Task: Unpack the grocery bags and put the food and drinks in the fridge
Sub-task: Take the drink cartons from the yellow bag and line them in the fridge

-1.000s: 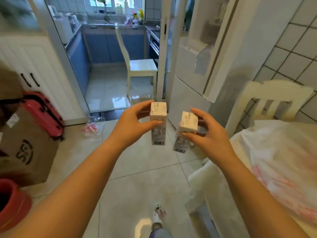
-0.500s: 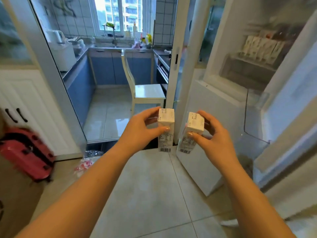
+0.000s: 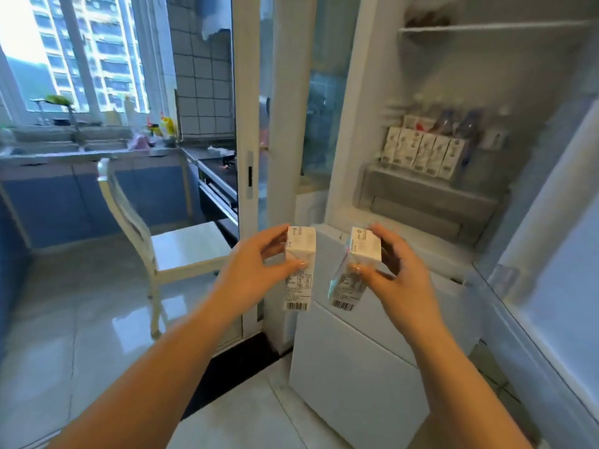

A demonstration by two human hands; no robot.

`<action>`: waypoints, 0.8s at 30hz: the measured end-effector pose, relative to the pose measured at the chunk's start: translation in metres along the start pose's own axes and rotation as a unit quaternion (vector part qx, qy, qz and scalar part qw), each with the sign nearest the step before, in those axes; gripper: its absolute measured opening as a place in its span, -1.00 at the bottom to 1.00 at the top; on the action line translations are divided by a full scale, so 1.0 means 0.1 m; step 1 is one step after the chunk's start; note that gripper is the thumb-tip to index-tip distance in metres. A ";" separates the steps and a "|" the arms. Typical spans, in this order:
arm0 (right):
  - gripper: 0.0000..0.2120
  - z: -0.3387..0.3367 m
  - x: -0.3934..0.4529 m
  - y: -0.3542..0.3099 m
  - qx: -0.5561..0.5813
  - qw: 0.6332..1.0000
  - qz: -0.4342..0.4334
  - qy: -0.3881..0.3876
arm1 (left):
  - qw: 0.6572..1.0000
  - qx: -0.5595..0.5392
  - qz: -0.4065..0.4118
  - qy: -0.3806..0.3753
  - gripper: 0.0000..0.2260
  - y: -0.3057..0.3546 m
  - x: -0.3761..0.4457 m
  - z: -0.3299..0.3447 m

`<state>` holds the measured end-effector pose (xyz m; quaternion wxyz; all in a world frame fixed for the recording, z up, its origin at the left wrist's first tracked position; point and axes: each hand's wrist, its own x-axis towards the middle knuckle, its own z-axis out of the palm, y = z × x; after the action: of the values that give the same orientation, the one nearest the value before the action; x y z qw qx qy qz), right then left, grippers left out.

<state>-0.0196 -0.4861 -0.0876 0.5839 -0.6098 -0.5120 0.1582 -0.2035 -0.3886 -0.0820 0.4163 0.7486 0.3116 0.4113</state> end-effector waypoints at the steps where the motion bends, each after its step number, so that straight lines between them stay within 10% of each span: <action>1: -0.44 0.00 0.19 0.01 -0.008 1.000 -0.005 0.021 | 1.000 -0.005 0.012 -0.021 -0.56 -0.03 0.26 0.00; 24: -0.49 -1.20 3.38 1.27 -0.007 0.952 -0.050 0.303 | 0.954 -0.177 0.127 -0.205 -0.48 -0.23 4.40 2.15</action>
<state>0.2748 -0.2527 -0.0296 0.7144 -0.6067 -0.3421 -0.0673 0.1879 -0.1012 -0.0130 0.5417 0.7644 0.0441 0.3468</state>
